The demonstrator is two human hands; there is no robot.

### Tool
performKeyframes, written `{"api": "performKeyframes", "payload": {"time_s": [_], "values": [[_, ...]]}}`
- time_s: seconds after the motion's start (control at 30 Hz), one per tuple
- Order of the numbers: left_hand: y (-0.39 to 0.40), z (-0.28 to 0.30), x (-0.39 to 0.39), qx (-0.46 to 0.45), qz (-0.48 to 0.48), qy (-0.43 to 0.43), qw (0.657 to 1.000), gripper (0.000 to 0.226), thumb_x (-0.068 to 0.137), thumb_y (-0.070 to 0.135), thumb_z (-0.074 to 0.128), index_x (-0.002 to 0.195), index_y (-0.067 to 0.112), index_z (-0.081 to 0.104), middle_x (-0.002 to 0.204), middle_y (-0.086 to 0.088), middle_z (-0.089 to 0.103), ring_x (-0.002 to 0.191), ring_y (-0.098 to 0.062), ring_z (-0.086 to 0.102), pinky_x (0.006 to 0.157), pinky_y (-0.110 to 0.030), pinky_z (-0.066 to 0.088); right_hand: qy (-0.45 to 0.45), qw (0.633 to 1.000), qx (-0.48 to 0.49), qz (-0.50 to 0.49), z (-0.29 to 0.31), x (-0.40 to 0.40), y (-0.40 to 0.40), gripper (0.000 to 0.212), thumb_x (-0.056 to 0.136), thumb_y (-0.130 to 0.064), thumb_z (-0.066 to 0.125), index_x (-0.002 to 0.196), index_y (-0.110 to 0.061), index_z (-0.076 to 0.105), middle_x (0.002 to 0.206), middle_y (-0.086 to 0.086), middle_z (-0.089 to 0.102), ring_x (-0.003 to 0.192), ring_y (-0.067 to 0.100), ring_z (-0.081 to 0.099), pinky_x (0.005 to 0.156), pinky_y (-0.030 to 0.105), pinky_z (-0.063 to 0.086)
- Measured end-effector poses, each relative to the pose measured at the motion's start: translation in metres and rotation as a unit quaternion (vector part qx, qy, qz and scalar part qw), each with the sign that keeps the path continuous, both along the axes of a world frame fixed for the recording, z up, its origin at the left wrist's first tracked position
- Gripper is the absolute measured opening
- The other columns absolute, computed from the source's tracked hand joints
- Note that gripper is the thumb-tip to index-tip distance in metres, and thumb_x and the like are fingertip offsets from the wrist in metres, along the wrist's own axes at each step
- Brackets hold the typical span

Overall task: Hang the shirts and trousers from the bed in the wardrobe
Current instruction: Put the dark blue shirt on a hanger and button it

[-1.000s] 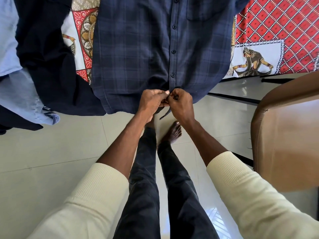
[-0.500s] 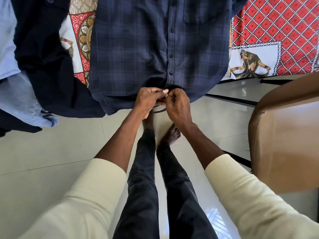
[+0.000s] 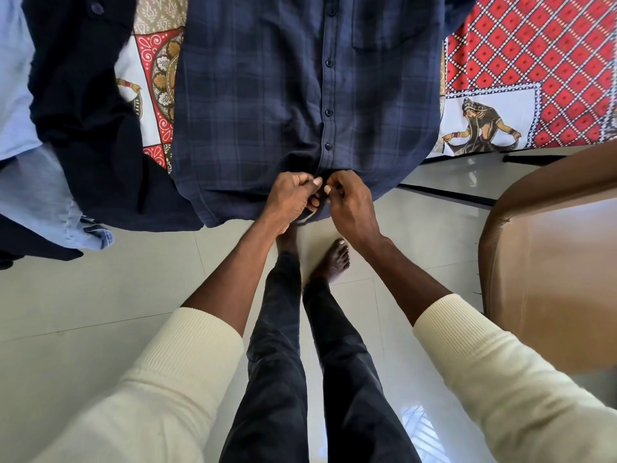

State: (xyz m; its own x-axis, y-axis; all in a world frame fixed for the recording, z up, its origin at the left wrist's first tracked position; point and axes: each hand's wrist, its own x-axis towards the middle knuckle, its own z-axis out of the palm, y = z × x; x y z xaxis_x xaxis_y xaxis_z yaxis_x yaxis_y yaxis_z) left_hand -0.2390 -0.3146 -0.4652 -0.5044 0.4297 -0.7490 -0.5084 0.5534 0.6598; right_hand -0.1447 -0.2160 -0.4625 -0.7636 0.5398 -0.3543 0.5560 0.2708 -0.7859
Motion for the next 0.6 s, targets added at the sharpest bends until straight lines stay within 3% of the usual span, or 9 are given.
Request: {"api": "performKeyframes", "payload": {"time_s": [0.13, 0.23, 0.3, 0.43, 0.5, 0.6], "values": [[0.001, 0.002, -0.010, -0.017, -0.073, -0.029, 0.997, 0.035, 0.102, 0.018, 0.052, 0.068, 0.010, 0.053, 0.055, -0.003, 0.047, 0.045, -0.011, 0.043, 0.045, -0.022, 0.037, 0.017, 0.999, -0.005, 0.040, 0.000, 0.003, 0.009, 0.016, 0.084, 0.007, 0.053, 0.089, -0.003, 0.064, 0.085, 0.001, 0.060, 0.077, 0.010, 0.052, 0.067, 0.016, 0.042], [0.001, 0.000, -0.018, -0.018, -0.053, -0.130, 0.990, 0.029, 0.102, 0.016, 0.050, 0.074, 0.009, 0.053, 0.058, -0.003, 0.042, 0.046, -0.013, 0.037, 0.043, -0.026, 0.036, -0.007, 0.997, -0.040, 0.061, 0.003, -0.001, 0.018, 0.014, 0.086, 0.004, 0.058, 0.093, -0.004, 0.067, 0.089, 0.001, 0.064, 0.081, 0.012, 0.056, 0.071, 0.018, 0.044], [0.003, 0.000, -0.022, -0.046, -0.062, -0.139, 0.987, 0.026, 0.100, 0.016, 0.054, 0.076, 0.008, 0.057, 0.058, -0.004, 0.045, 0.045, -0.014, 0.040, 0.044, -0.026, 0.040, -0.031, 0.996, -0.039, 0.078, 0.000, -0.004, 0.022, 0.011, 0.088, 0.001, 0.059, 0.094, -0.003, 0.068, 0.093, 0.003, 0.066, 0.084, 0.011, 0.056, 0.073, 0.016, 0.042], [0.007, -0.011, -0.034, -0.158, -0.070, 0.047, 0.984, 0.030, 0.095, 0.021, 0.058, 0.067, 0.011, 0.061, 0.064, -0.007, 0.059, 0.052, -0.020, 0.052, 0.049, -0.033, 0.049, -0.108, 0.993, -0.035, 0.009, -0.007, -0.005, 0.034, 0.015, 0.089, 0.001, 0.054, 0.088, -0.004, 0.069, 0.088, 0.002, 0.067, 0.081, 0.016, 0.059, 0.075, 0.029, 0.048], [0.011, -0.007, -0.045, -0.186, -0.042, 0.147, 0.971, 0.034, 0.094, 0.026, 0.057, 0.061, 0.015, 0.058, 0.064, -0.008, 0.062, 0.058, -0.026, 0.058, 0.056, -0.042, 0.050, -0.100, 0.992, -0.058, -0.059, 0.001, -0.013, 0.044, 0.014, 0.093, -0.011, 0.059, 0.084, -0.007, 0.068, 0.080, 0.002, 0.068, 0.075, 0.017, 0.062, 0.069, 0.030, 0.051], [0.027, 0.008, -0.071, -0.189, -0.075, 0.275, 0.940, 0.024, 0.096, 0.018, 0.053, 0.073, 0.016, 0.060, 0.075, -0.003, 0.064, 0.071, -0.022, 0.058, 0.061, -0.033, 0.040, -0.045, 0.985, -0.083, -0.142, 0.021, -0.041, 0.067, 0.019, 0.096, -0.024, 0.059, 0.086, -0.009, 0.067, 0.076, 0.004, 0.067, 0.070, 0.016, 0.063, 0.061, 0.022, 0.053]]}}
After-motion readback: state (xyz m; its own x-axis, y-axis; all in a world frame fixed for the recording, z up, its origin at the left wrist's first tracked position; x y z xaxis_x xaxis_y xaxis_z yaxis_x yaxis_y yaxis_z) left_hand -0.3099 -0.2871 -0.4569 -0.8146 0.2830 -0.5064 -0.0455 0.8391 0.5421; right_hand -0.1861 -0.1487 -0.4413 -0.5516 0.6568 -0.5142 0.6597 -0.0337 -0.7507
